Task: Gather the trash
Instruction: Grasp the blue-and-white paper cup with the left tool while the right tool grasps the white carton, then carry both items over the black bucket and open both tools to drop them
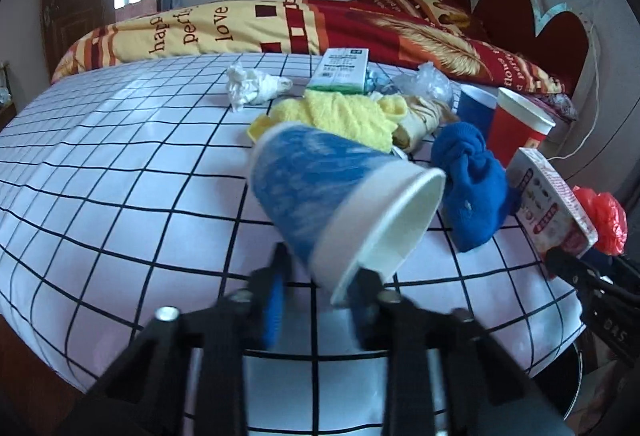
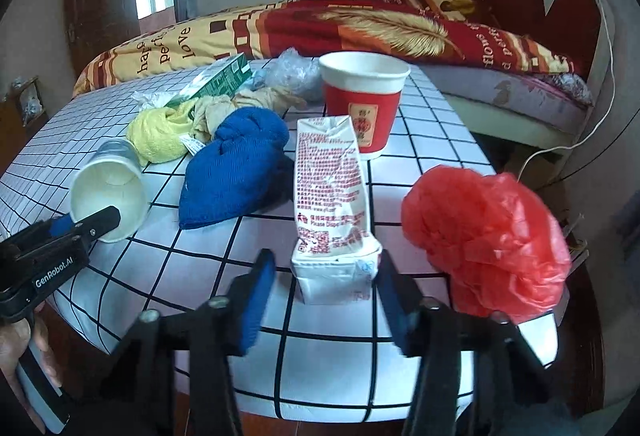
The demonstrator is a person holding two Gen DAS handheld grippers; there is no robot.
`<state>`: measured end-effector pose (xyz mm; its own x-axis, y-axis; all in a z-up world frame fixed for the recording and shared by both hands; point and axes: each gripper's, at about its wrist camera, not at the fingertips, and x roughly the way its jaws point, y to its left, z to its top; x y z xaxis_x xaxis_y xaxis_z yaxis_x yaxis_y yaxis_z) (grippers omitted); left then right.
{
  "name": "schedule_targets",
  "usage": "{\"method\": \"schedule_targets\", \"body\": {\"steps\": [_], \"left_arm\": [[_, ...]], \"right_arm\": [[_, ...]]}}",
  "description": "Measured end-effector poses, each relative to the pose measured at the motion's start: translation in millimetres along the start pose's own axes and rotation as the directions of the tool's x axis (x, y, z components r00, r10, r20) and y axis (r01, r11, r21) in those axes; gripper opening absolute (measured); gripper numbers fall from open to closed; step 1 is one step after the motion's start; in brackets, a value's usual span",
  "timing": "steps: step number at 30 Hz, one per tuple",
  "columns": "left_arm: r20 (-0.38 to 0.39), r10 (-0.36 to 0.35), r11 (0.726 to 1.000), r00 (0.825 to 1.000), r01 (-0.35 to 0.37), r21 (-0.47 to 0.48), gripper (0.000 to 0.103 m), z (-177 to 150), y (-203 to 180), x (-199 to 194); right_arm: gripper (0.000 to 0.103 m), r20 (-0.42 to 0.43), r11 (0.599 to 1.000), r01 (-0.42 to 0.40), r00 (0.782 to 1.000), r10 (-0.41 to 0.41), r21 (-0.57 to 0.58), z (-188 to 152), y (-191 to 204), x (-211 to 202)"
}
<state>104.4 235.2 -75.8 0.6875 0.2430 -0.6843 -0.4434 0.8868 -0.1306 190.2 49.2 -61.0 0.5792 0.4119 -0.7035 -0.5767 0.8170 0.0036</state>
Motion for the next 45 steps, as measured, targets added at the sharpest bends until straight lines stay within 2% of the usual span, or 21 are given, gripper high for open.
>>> {"method": "schedule_targets", "body": {"steps": [1,4,14,20,26,35,45], "left_arm": [[0.005,-0.015,1.0,1.0,0.016,-0.003,0.011,0,2,-2],[0.05,-0.029,1.0,0.998,0.029,-0.002,0.004,2,5,-13],[0.132,-0.127,0.992,0.983,0.123,0.039,0.003,7,-8,-47],[0.149,-0.181,0.982,0.972,0.172,0.074,0.003,6,-25,-64],[0.147,-0.241,0.966,0.96,0.222,0.133,0.003,-2,-53,-76],[0.117,-0.343,0.921,0.932,0.309,0.24,0.003,-21,-111,-91],[0.053,-0.456,0.844,0.889,0.412,0.343,0.003,-42,-180,-104]], "right_arm": [[0.036,0.005,1.0,-0.005,1.0,0.005,0.001,-1,1,-1],[0.036,0.023,1.0,-0.022,0.999,0.022,-0.001,-4,1,-6],[0.035,0.138,1.0,-0.01,0.99,0.012,-0.013,-7,2,-50],[0.035,0.194,1.0,0.007,0.981,-0.009,0.011,-12,-9,-88],[0.035,0.222,0.997,0.055,0.973,-0.066,0.056,-27,-35,-122],[0.035,0.218,0.976,0.148,0.959,-0.181,0.158,-62,-90,-166],[0.035,0.161,0.944,0.243,0.946,-0.281,0.225,-112,-144,-195]]}}
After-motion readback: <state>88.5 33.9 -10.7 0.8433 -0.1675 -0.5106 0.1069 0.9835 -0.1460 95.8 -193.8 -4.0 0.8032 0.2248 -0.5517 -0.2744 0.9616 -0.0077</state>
